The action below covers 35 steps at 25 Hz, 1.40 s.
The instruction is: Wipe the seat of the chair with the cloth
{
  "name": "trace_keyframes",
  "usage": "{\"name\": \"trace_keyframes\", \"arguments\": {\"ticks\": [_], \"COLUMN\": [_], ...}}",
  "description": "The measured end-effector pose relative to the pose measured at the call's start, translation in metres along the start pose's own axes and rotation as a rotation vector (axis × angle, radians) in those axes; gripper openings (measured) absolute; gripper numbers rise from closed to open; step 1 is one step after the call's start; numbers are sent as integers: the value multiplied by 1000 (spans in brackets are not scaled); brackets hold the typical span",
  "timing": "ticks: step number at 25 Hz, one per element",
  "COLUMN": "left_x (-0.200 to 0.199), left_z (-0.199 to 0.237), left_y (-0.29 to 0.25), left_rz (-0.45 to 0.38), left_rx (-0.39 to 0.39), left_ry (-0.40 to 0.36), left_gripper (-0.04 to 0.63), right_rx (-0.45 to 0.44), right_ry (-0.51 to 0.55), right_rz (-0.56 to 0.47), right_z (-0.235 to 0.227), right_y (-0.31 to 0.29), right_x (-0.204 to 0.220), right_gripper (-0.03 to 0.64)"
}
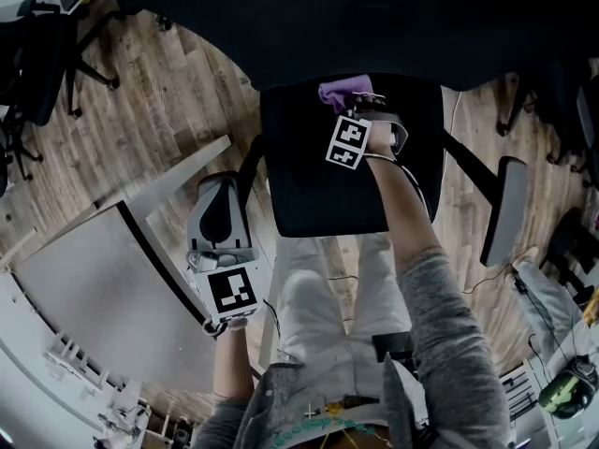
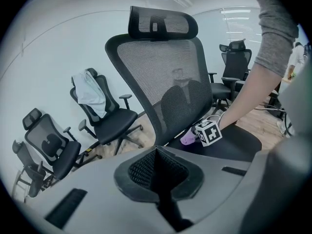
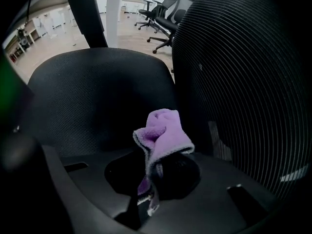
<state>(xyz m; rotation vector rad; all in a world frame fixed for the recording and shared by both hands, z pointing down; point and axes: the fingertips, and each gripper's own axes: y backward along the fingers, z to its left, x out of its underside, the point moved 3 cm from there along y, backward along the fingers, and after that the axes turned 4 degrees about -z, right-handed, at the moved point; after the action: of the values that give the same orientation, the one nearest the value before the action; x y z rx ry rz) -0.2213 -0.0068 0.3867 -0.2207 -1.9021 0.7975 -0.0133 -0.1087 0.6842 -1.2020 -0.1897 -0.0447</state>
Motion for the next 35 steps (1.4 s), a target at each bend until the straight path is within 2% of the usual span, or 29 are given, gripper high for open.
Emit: {"name": "trace_keyframes", "arguments": {"ticks": [17,35], "left_x": [2,4], "left_z": [-1,-4], "left_y": [0,1], "left_rz": [7,20], "left_rx": [-10,-32], "left_ry": [13,-19], "left_gripper": [-2,-3], "right_rx": [17,43], "right_ry": [-42,-122], "right_rz": [33,70], "right_z": [-9,-16], "right_y": [5,15], "right_x": [45,96], "right_gripper": [47,48]}}
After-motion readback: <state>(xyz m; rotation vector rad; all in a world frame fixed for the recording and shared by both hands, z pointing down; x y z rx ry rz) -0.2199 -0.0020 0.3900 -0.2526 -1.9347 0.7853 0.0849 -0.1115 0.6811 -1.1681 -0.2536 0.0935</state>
